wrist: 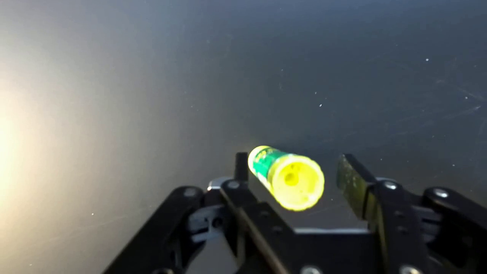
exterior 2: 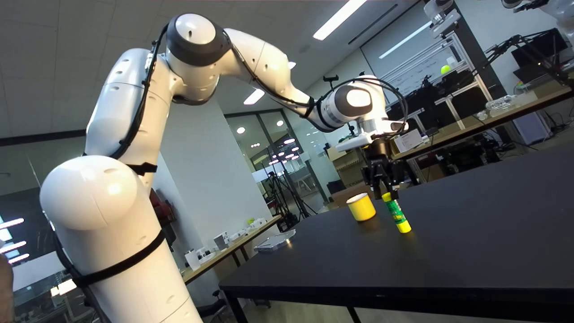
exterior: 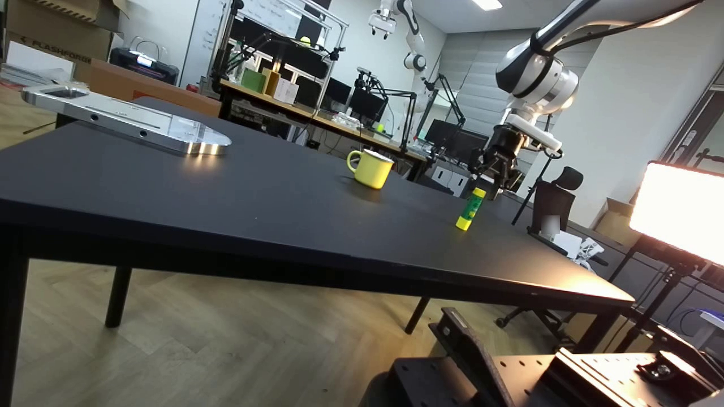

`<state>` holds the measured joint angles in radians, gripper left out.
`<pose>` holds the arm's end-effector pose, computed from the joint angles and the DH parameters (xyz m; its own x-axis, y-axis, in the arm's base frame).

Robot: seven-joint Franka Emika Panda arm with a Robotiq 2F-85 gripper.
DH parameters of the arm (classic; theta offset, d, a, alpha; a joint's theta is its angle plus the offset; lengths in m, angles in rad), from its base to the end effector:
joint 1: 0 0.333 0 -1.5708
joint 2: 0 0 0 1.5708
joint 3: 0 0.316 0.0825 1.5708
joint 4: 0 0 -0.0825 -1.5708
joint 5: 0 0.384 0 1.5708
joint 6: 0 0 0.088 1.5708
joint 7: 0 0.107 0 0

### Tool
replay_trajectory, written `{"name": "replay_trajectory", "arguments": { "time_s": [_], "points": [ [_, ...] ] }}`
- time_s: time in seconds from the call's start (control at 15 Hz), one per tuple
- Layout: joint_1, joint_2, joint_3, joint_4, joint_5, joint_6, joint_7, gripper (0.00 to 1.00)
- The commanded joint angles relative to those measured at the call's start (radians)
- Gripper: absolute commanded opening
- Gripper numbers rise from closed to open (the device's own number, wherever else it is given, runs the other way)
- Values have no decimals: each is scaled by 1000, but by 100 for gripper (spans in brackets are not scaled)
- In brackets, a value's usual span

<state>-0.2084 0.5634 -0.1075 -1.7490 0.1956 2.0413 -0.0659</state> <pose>0.6078 -0.1823 0.2329 0.9107 -0.3212 -0.2598 -0.3572 -0.9282 -0.1046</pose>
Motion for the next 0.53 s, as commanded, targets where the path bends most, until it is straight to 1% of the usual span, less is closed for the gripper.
{"name": "replay_trajectory", "arguments": {
  "time_s": [0.0, 0.07, 0.13, 0.27, 0.33, 0.47],
  "points": [
    [15, -74, -6, -21, -33, 0, 27, 93],
    [17, -96, -6, -24, -39, -3, 28, 98],
    [24, -117, -10, -26, -57, -8, 32, 100],
    [38, -152, -15, -26, -100, -37, 40, 100],
    [15, -97, -1, 3, -66, -16, 6, 100],
    [23, -129, -2, 0, -82, -34, 9, 100]
  ]
}}
